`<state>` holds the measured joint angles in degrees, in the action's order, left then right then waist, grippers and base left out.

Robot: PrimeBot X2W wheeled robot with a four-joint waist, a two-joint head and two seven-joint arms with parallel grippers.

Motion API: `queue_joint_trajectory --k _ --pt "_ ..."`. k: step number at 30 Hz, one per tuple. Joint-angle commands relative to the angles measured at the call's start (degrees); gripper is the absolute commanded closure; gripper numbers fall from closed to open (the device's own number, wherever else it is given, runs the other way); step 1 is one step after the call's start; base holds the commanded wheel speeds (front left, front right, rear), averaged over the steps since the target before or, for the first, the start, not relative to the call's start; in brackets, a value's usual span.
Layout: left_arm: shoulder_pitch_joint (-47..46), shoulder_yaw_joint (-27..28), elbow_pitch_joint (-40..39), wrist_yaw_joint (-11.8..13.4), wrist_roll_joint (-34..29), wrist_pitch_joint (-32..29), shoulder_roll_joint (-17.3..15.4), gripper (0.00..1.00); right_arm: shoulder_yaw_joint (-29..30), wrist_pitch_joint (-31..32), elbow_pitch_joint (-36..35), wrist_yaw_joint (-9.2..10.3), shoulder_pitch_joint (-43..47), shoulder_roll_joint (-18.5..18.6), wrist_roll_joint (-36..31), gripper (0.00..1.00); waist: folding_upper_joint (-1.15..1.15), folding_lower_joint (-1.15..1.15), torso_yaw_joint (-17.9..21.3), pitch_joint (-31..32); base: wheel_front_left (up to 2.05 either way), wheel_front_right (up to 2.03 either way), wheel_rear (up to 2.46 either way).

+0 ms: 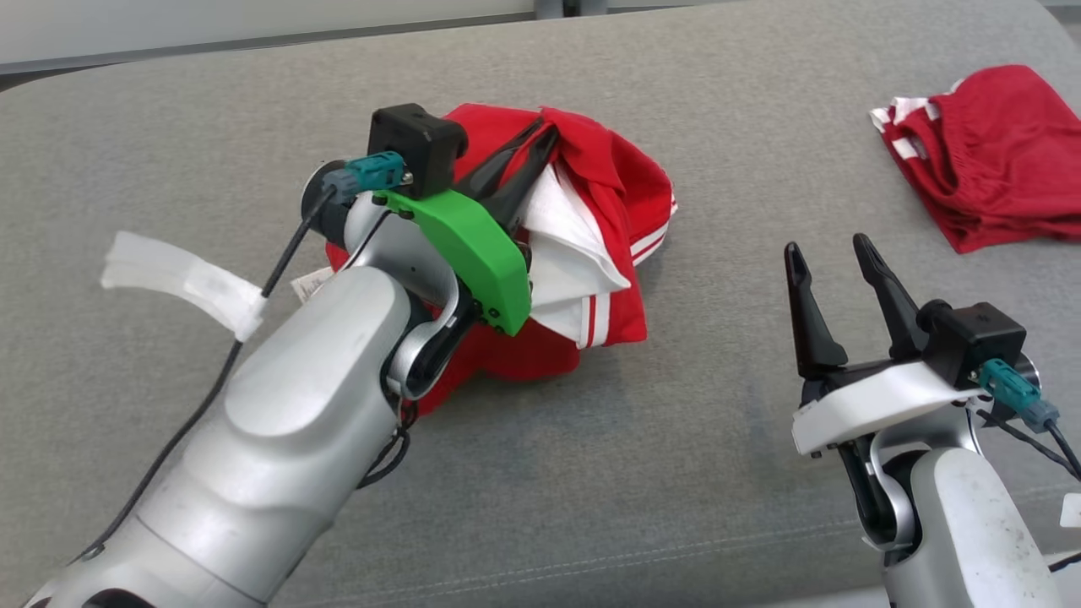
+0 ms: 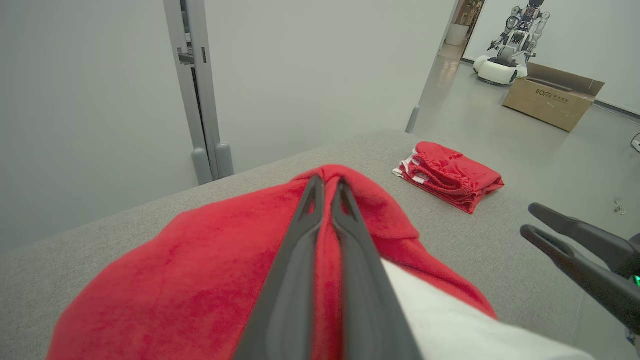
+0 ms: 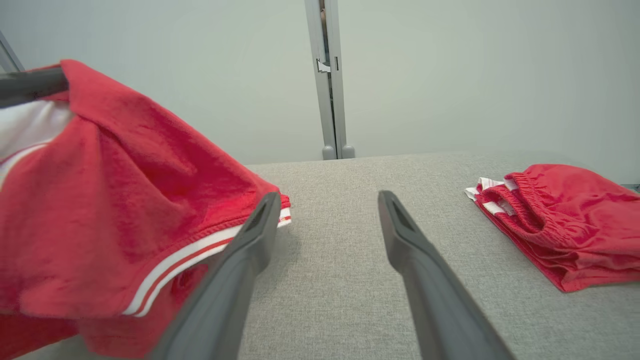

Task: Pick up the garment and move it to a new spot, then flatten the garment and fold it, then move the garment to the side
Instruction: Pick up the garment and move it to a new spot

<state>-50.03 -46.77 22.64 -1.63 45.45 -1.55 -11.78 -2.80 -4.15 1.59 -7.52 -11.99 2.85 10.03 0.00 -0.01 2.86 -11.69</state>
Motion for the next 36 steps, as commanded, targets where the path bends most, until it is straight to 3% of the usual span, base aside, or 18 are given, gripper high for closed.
queue_joint_trajectory --k 1,5,10,18,19,21,22,28,36 --pt "-1.1 0.8 1.9 1.4 -1.0 2.1 1.0 1.00 -0.2 -0.5 0.2 0.06 -1.1 0.1 0.4 0.00 0.00 0.01 2.9 -1.0 0.00 0.00 0.00" --pt "-3.4 2.3 7.2 4.6 -2.5 6.9 3.5 1.00 -1.0 -0.8 0.5 0.06 -2.1 0.1 0.9 0.00 0.00 0.01 5.7 -2.1 0.00 0.00 0.00" --pt "-5.4 3.1 14.0 6.2 -2.7 11.6 6.5 1.00 -2.0 -1.0 1.1 0.06 -3.0 0.1 1.1 0.00 0.00 0.01 8.9 -3.8 0.00 0.00 0.00" --pt "-4.9 0.9 24.8 5.7 -0.9 13.4 8.6 0.99 -4.9 -1.9 3.4 0.06 -4.3 0.1 2.6 0.00 0.00 0.01 12.6 -5.9 0.00 0.00 0.00" --pt "-4.7 0.5 26.1 5.6 -0.7 13.4 8.7 0.88 -5.2 -2.2 3.9 0.06 -4.5 0.1 2.8 0.00 0.00 0.01 12.8 -6.0 0.00 0.00 0.00" --pt "-4.2 -0.4 28.2 5.0 0.0 13.8 8.8 0.50 -5.9 -2.6 4.9 0.06 -4.8 0.1 3.2 0.00 0.00 0.01 13.0 -6.1 0.00 0.00 0.00" --pt "-4.0 -0.9 28.5 4.6 0.5 14.0 8.8 0.02 -6.0 -2.8 5.4 0.06 -4.8 0.1 3.4 0.00 0.00 0.01 12.9 -6.0 0.00 0.00 0.00" --pt "-3.6 -4.5 26.1 4.1 3.7 15.4 8.8 0.00 -7.0 -3.5 9.1 0.06 -4.4 0.1 4.3 0.00 0.00 0.01 9.6 -4.1 0.00 0.00 0.00" --pt "-1.7 -8.0 18.4 5.3 3.5 16.7 8.8 0.00 -8.7 -3.9 12.2 0.06 -3.4 0.1 4.7 0.00 0.00 0.01 1.2 -0.1 0.00 0.00 0.00"
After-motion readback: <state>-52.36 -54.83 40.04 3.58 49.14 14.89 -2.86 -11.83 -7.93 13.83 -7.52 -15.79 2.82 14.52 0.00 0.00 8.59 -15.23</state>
